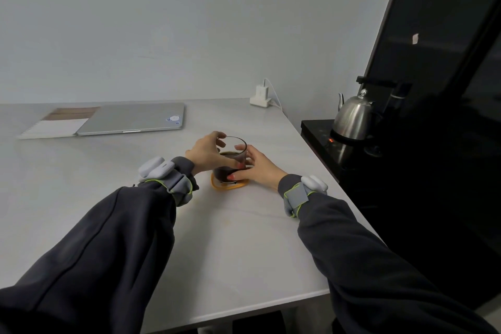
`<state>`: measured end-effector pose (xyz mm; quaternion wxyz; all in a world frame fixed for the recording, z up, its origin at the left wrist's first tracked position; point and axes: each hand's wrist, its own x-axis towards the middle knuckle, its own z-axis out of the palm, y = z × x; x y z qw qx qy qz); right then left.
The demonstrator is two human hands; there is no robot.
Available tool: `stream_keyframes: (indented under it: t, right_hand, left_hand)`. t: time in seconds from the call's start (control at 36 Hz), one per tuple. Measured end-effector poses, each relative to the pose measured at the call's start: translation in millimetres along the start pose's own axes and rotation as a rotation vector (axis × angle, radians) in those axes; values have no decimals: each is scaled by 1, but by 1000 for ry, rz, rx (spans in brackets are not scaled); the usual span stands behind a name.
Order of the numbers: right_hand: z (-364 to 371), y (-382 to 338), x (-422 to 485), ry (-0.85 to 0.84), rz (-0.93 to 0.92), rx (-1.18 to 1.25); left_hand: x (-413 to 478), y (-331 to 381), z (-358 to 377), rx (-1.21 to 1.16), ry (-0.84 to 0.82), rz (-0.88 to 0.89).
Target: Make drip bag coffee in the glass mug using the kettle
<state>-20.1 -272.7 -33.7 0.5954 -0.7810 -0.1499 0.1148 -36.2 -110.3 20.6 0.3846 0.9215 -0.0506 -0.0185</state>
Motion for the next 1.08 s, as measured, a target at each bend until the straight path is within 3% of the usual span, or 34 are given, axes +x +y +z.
stream_keyframes:
  t: [0.19, 0.39, 0.58, 0.81, 1.08]
  right_hand:
    - [2, 1, -2, 10, -5, -4]
    - [5, -2, -7, 28, -28, -10]
    - [18, -8, -12, 106, -48, -14]
    - [15, -12, -12, 42, 9, -15]
    - [19, -10, -15, 94, 35, 54]
  left_hand:
    - [-2, -6, -2, 20, -36, 23]
    - [-7, -27, -1, -296, 25, 21]
    - [-23, -47, -3, -401, 74, -11]
    - [-28, -50, 1, -420, 74, 3]
    - [-48, -57, 7, -459, 139, -25]
